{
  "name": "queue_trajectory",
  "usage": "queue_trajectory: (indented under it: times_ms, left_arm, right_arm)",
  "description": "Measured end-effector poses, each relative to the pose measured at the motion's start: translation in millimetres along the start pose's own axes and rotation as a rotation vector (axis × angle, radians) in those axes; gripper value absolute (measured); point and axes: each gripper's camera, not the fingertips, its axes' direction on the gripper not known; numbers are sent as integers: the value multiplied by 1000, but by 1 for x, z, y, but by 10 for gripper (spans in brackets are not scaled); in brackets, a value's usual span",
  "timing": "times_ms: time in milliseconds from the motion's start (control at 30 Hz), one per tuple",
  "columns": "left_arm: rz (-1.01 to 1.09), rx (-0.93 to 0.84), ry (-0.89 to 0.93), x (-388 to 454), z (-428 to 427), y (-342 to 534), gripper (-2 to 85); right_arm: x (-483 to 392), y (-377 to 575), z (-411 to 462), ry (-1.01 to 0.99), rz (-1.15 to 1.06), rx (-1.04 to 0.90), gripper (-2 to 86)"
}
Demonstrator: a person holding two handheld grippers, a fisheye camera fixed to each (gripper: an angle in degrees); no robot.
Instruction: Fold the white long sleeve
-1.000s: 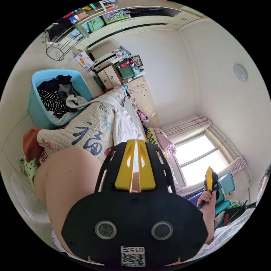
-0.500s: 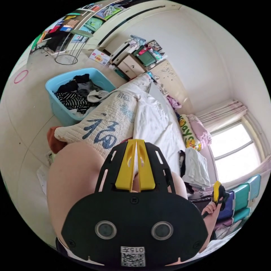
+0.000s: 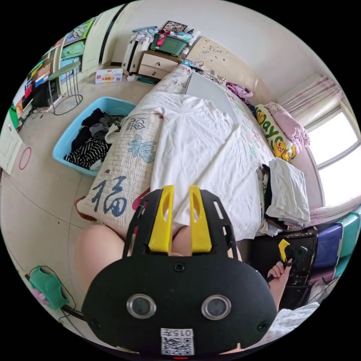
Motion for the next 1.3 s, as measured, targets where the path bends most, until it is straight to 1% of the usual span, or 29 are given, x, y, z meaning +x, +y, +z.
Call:
queue_trajectory:
  times_ms: [33, 133, 233, 333, 433, 533, 600, 667, 767, 933, 1033, 1067, 1133, 1300]
  left_arm:
    - [-26, -9, 25, 2, 2, -8, 103]
    - [-69, -19, 48, 4, 3, -24, 101]
    - [-68, -37, 18, 7, 4, -38, 98]
    - [-27, -82, 31, 8, 11, -50, 99]
    - [43, -140, -11, 13, 19, -59, 96]
    - [100, -130, -67, 18, 17, -66, 61]
    - [93, -128, -76, 16, 16, -71, 33]
    - [170, -132, -94, 21, 15, -75, 11]
    - [286, -123, -173, 37, 15, -76, 1]
    - [317, -90, -234, 45, 16, -77, -3]
    - [302, -62, -221, 39, 17, -78, -3]
    - [302, -53, -211, 36, 17, -78, -3]
    - [288, -36, -189, 28, 18, -79, -2]
    - [234, -11, -103, 2, 20, -85, 0]
  right_arm:
    - [6, -1, 1, 9, 6, -7, -4]
    - [20, -6, 8, 19, 24, -21, -5]
    - [28, -13, 23, 3, 39, -35, -4]
    - [26, -22, 48, 11, 21, -82, -4]
    - [19, -31, 77, 53, -3, -125, -3]
    - [11, -36, 105, 101, -19, -122, 1]
    - [6, -38, 124, 101, -32, -134, 3]
    - [-1, -41, 157, 128, -58, -197, 4]
    - [-8, -46, 196, 199, -107, -278, 5]
    - [-4, -73, 235, 237, -173, -284, 4]
    - [6, -105, 260, 345, -212, -375, 4]
    - [7, -117, 265, 400, -217, -381, 3]
    - [6, -132, 274, 446, -226, -396, 3]
    - [-21, -141, 327, 478, -306, -456, 1]
